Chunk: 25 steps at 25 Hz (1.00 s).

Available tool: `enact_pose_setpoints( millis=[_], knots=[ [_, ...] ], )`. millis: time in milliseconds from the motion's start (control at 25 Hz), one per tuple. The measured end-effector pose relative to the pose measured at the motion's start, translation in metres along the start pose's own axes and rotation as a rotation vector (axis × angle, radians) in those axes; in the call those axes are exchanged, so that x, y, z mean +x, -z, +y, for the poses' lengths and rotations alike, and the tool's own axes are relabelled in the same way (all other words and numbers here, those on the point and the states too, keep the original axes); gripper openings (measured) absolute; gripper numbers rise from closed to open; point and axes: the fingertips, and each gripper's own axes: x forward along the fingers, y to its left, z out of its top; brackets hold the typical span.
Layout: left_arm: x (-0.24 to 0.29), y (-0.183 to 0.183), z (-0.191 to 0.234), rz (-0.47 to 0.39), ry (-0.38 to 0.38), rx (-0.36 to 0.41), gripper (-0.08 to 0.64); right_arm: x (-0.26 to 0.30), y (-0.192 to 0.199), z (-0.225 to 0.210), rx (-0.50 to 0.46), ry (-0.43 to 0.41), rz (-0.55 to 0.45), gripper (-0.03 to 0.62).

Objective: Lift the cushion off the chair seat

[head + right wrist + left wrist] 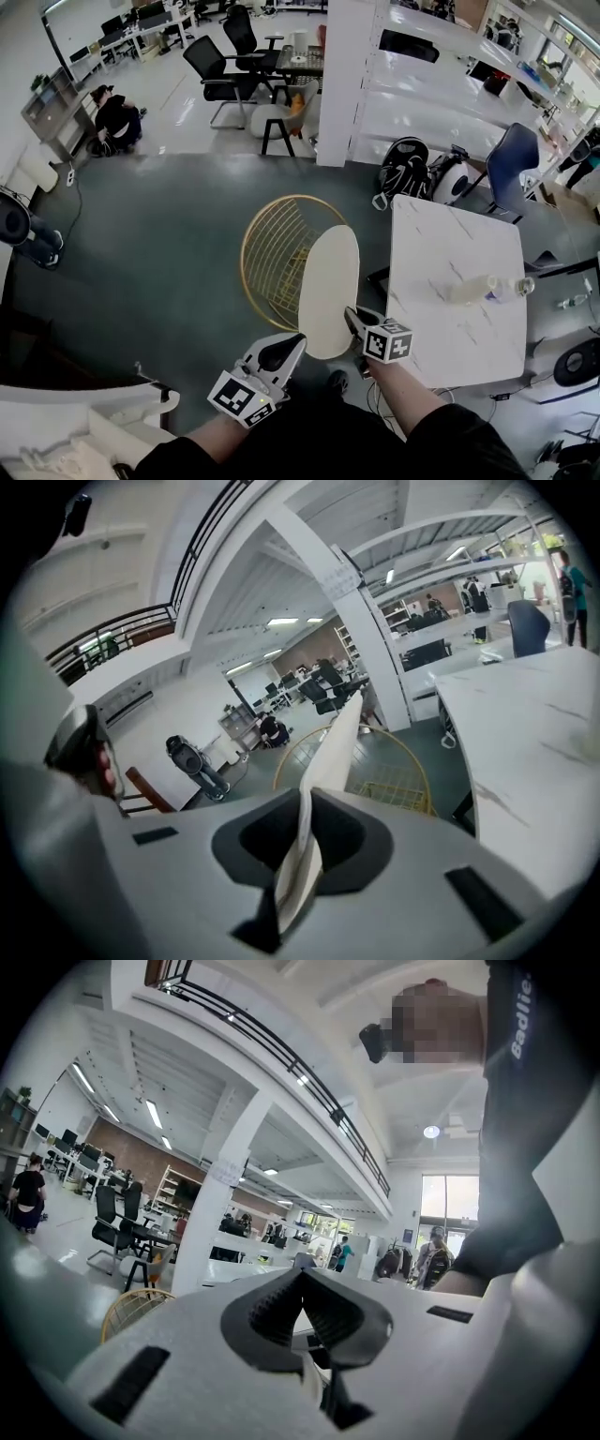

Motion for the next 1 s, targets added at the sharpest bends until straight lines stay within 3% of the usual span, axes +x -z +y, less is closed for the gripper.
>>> enact_pose_setpoints(
  millis=[400, 1000],
  knots=[
    [0.013, 0.007, -0.035, 0.022, 0.054, 0.009, 0.017, -0.068, -0.032, 0.042, 0.005, -0.112, -0.107, 0.048],
    [0.026, -0.018, -0.063, 0.043, 0.093, 0.069, 0.017, -0.14, -0.064, 0.095, 0.035, -0.231, -0.224, 0.048]
  ],
)
